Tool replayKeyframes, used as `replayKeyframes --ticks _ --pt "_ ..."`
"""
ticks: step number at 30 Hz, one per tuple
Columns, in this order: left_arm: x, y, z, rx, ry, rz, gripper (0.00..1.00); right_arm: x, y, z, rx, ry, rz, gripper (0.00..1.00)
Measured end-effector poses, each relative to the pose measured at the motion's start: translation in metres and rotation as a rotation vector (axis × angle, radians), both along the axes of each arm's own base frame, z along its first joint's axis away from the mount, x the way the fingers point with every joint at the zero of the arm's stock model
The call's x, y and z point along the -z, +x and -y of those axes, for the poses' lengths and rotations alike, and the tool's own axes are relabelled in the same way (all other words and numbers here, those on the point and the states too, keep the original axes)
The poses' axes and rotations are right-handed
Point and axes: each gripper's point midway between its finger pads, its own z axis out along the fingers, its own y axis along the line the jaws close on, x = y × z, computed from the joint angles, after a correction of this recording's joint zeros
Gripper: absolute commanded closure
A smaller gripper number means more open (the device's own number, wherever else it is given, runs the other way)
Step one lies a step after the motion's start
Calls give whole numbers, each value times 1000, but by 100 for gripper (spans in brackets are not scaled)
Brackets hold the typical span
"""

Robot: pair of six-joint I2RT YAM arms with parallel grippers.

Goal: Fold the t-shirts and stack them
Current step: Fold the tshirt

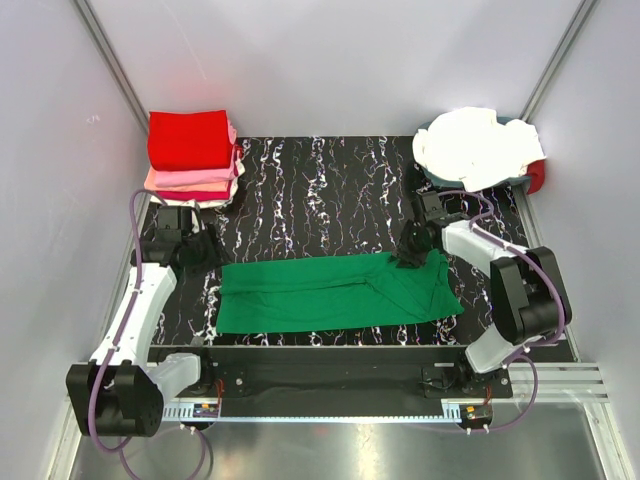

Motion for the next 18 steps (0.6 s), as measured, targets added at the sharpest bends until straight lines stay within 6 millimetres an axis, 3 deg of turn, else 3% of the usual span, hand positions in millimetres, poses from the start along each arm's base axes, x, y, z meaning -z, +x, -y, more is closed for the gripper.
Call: replayKeyframes --ticks 12,18 --pt "-1 3 0 2 2 14 43 17 -26 -22 -80 -12 -44 67" --pt "-1 3 0 2 2 14 43 11 -46 -38 -112 3 -42 68"
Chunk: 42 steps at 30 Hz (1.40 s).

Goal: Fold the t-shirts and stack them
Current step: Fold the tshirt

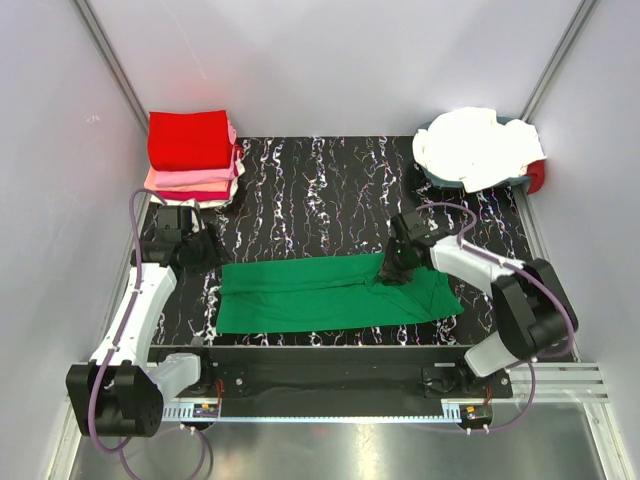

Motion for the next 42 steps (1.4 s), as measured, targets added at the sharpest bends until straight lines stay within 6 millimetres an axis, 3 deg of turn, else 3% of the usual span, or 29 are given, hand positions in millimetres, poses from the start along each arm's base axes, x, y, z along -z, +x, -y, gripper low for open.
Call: replayKeyframes --ticks 4,8,11,15,18,20,26,30,35,39,42 --pt "-1 0 0 0 0 3 43 -22 -34 -31 -63 52 25 68" --pt "-1 0 0 -1 1 4 43 -41 -81 -68 -154 118 22 68" --pt "-1 0 -1 -4 0 4 43 -50 -94 -74 -167 127 24 66" --pt "-1 0 -1 -5 0 4 44 -58 -80 -57 -117 40 67 67" --pt "-1 0 -2 -6 0 3 44 -72 -53 -45 -71 10 107 67" --pt "-1 0 -2 -6 1 4 43 -75 -36 -33 -32 -8 121 61" --pt "2 3 0 0 0 -1 43 -59 -17 30 110 -130 64 46" --pt "22 9 23 81 10 -82 43 -42 -20 57 145 -201 -9 37" --pt "59 24 76 228 36 -236 45 -5 -27 57 88 -253 -168 35" --pt "87 39 114 306 61 -320 46 19 -19 34 11 -195 -290 35" --pt "112 41 126 334 93 -384 46 20 -5 19 -27 -165 -358 34"
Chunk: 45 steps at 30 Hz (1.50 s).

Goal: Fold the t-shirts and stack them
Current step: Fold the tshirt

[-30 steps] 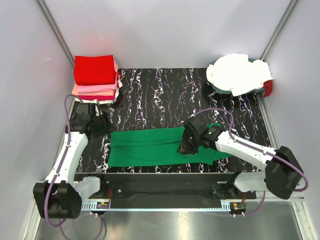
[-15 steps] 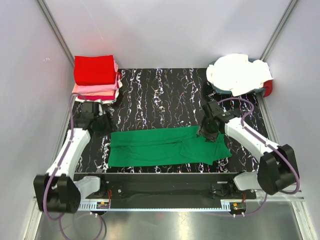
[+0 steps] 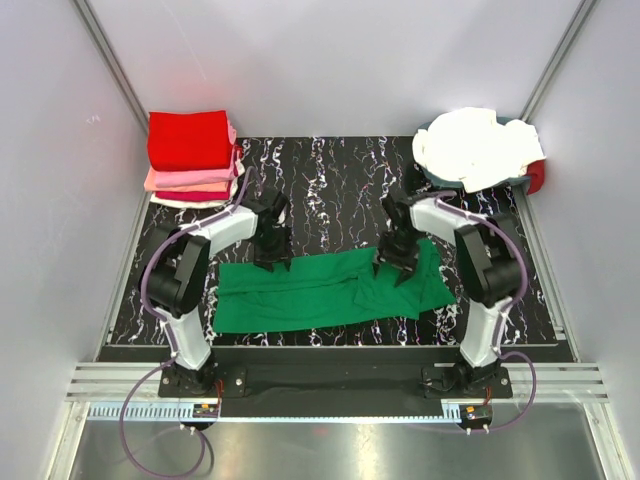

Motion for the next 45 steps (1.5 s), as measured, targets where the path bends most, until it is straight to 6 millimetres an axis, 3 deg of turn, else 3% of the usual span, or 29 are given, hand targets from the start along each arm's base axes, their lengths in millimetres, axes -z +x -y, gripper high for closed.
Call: replayKeyframes --ticks 6,10,14,16,20,23,25,33,40,45 --pt "0 2 1 -13 7 -2 46 -3 78 -32 -28 60 30 34" --pt "-2 -4 1 -17 -12 10 46 -4 157 -60 -35 105 84 34" --pt "-4 -37 9 -42 -116 -25 46 -14 242 -104 -51 272 271 32" --pt "-5 -63 22 -51 -193 -57 46 -19 267 -122 -54 383 354 27" --pt "-12 -123 71 32 -299 -145 45 -24 284 -142 -27 544 403 25" --pt "-25 -149 93 82 -345 -176 44 -29 305 -156 -33 625 483 24" --pt "-38 -154 99 76 -378 -171 44 -32 316 -164 -42 679 530 24" --pt "-83 -146 88 34 -379 -58 43 -31 324 -164 -43 679 591 21" --pt "-88 -151 62 7 -294 -9 43 -30 341 -142 41 520 644 22" --pt "-99 -152 53 -8 -305 43 43 -34 348 -132 63 520 657 21"
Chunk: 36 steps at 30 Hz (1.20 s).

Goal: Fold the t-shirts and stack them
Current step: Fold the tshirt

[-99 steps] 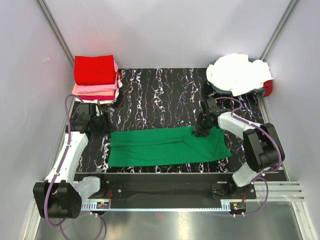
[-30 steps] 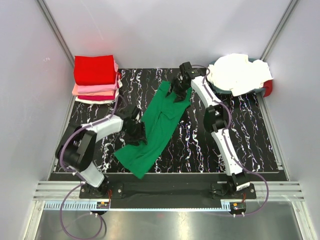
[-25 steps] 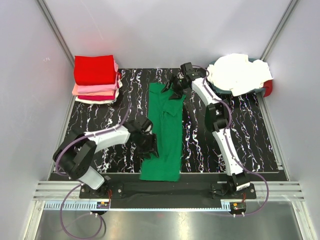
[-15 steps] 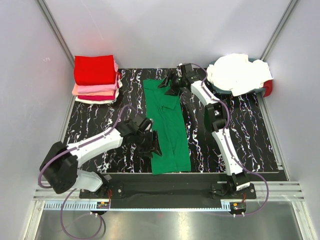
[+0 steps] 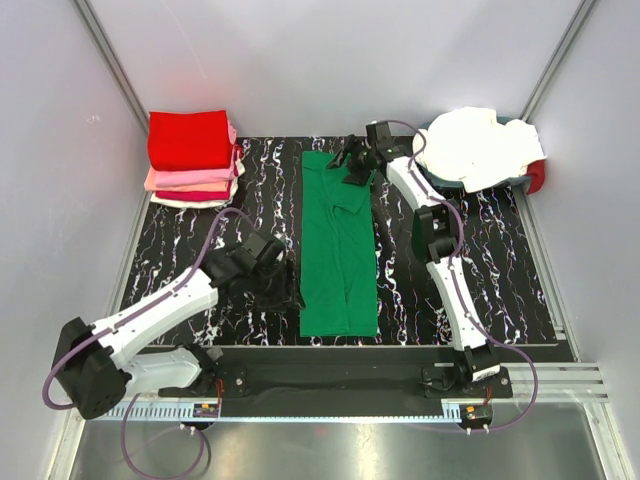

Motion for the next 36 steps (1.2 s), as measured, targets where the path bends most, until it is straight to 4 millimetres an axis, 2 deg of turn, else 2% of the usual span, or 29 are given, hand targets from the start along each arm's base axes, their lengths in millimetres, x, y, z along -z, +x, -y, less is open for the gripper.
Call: replayKeyframes --ticks 5,10,11,14,16,17,20,22,24,25,26,28,30,31,33,34,36 --pt "-6 1 -6 -10 5 38 33 -5 5 5 -10 27 11 19" --pt "-5 5 -13 -24 35 65 33 -18 0 18 -3 15 4 15" --pt "-6 6 -14 -28 37 73 34 -25 -3 22 -5 10 6 14" --pt "-8 8 -14 -34 30 94 35 -65 -22 36 -22 -8 33 13" --pt "-6 9 -15 -37 28 100 35 -94 -54 49 -27 -23 29 12" --pt "-2 9 -15 -37 28 102 35 -109 -79 58 -31 -30 33 12" --pt "17 6 -18 -41 41 87 37 -149 -166 80 -42 -44 48 12" --pt "31 1 -21 -41 52 66 38 -155 -228 90 -60 -57 45 14" --pt "43 -3 -22 -44 57 47 38 -136 -289 95 -85 -80 -3 15" --pt "48 -4 -22 -46 57 39 39 -113 -328 98 -95 -107 -63 17" --pt "52 -6 -23 -47 57 35 40 -101 -348 94 -127 -123 -103 18" --pt "60 -7 -22 -52 48 29 41 -60 -406 90 -176 -165 -224 22" --pt "68 -9 -22 -61 40 23 41 -23 -460 97 -208 -203 -339 30" --pt "71 -10 -22 -64 39 18 41 -8 -479 105 -201 -218 -390 34" --pt "74 -11 -21 -67 32 15 42 11 -500 120 -159 -238 -452 40" --pt "74 -11 -19 -69 26 15 42 17 -505 125 -130 -248 -468 40" --pt "72 -9 -16 -73 10 22 42 16 -501 126 -101 -250 -467 39"
